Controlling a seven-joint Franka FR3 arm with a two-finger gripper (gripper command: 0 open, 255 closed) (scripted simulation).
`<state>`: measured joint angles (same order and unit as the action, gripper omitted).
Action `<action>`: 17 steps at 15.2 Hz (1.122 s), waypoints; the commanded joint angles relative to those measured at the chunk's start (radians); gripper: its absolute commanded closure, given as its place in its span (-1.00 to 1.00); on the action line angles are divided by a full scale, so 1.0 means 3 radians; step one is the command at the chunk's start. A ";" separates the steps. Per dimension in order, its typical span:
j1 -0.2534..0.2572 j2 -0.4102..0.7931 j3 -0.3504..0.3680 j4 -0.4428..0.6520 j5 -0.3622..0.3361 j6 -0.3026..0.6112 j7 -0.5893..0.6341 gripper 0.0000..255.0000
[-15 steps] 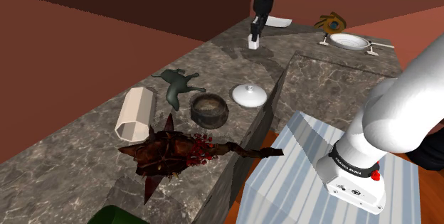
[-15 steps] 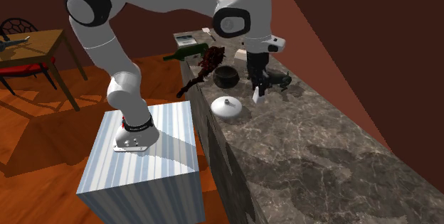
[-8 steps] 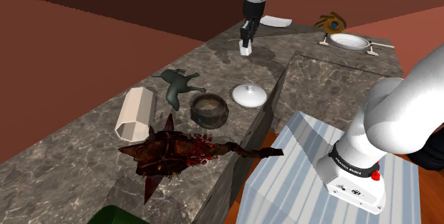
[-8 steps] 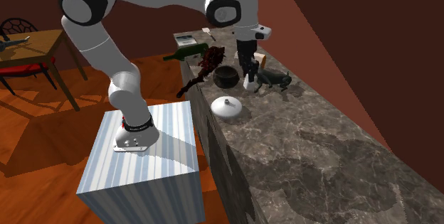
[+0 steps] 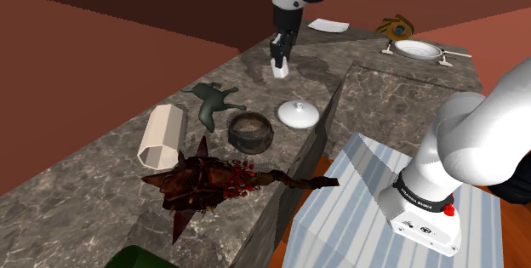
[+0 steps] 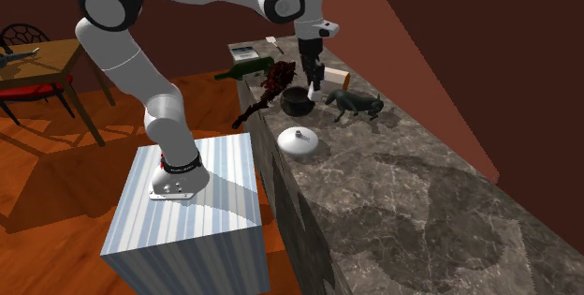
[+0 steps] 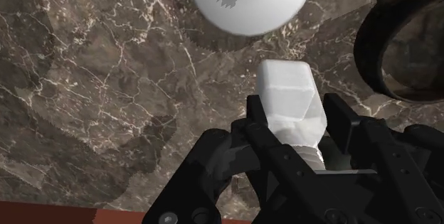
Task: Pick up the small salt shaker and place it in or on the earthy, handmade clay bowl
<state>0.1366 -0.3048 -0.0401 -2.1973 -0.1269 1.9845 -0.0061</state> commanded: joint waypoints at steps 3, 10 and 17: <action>0.0132 -0.0023 0.0232 -0.0001 0.0044 -0.0059 0.0340 1.00; 0.0351 0.0117 0.0622 0.0186 0.0109 -0.0168 0.0910 1.00; 0.0413 0.0224 0.0738 0.0085 0.0103 0.0020 0.1108 1.00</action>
<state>0.2600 -0.2425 0.1797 -2.1626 -0.0948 1.9763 0.3224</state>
